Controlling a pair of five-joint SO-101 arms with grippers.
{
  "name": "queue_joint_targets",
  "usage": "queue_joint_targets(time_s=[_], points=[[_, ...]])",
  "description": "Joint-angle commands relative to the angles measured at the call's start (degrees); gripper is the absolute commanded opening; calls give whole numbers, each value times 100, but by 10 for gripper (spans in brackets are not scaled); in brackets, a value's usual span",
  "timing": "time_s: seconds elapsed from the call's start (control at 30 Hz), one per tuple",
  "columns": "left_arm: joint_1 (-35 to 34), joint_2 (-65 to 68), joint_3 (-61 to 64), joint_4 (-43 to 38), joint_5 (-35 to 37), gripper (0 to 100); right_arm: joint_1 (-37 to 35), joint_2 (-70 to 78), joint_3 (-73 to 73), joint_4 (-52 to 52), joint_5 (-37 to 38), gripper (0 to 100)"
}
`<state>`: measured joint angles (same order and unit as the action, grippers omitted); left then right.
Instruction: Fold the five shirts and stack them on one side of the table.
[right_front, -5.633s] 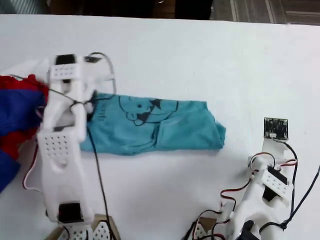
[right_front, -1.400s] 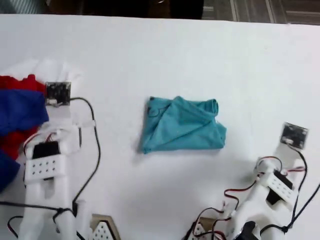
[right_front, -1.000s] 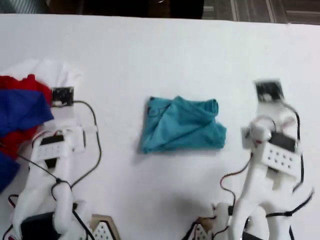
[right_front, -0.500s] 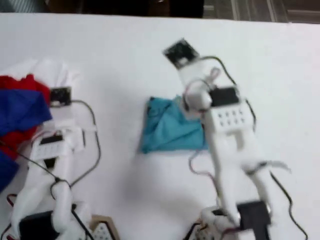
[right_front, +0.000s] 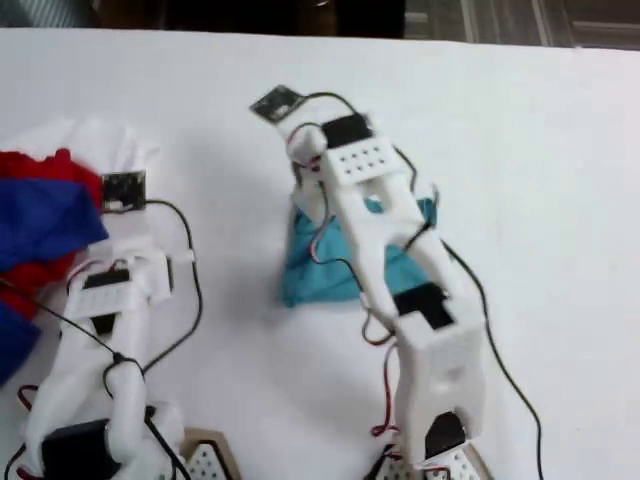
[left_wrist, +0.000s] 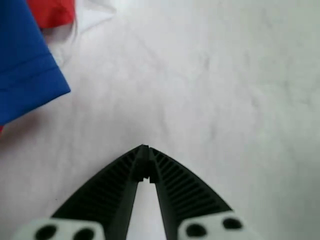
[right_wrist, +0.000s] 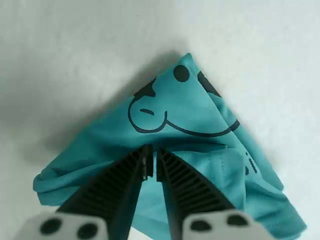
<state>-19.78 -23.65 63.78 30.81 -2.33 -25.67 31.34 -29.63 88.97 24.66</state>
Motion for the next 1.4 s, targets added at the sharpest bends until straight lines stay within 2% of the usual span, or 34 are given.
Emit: queue_joint_targets(time_s=[0.0, 0.13, 0.27, 0.5, 0.73, 0.9, 1.0, 1.1, 1.2, 1.37], points=[[70, -9, -110, -88, 26, 26, 4, 444, -756, 154, -35, 21], [70, -9, -110, -88, 26, 26, 145, 989, -1160, 312, 0, 21], [70, -9, -110, -88, 26, 26, 338, 1262, -1486, 910, 9, 21], [70, -9, -110, -97, 18, 26, 866, 910, -1574, 1235, 18, 21], [70, -9, -110, -97, 18, 26, 998, 40, -149, 1235, 712, 21], [70, -9, -110, -97, 18, 26, 954, -1226, 1204, 1235, 1099, 21], [70, -9, -110, -97, 18, 26, 954, -1956, 1495, 1235, 1407, 21], [79, -9, -110, -97, 18, 26, 945, -2316, 1319, 866, 1398, 21], [79, -9, -110, -97, 18, 26, 875, -2299, 1275, 145, 1073, 21], [79, -9, -110, -97, 18, 26, 330, -1587, 1354, -611, 870, 21]])
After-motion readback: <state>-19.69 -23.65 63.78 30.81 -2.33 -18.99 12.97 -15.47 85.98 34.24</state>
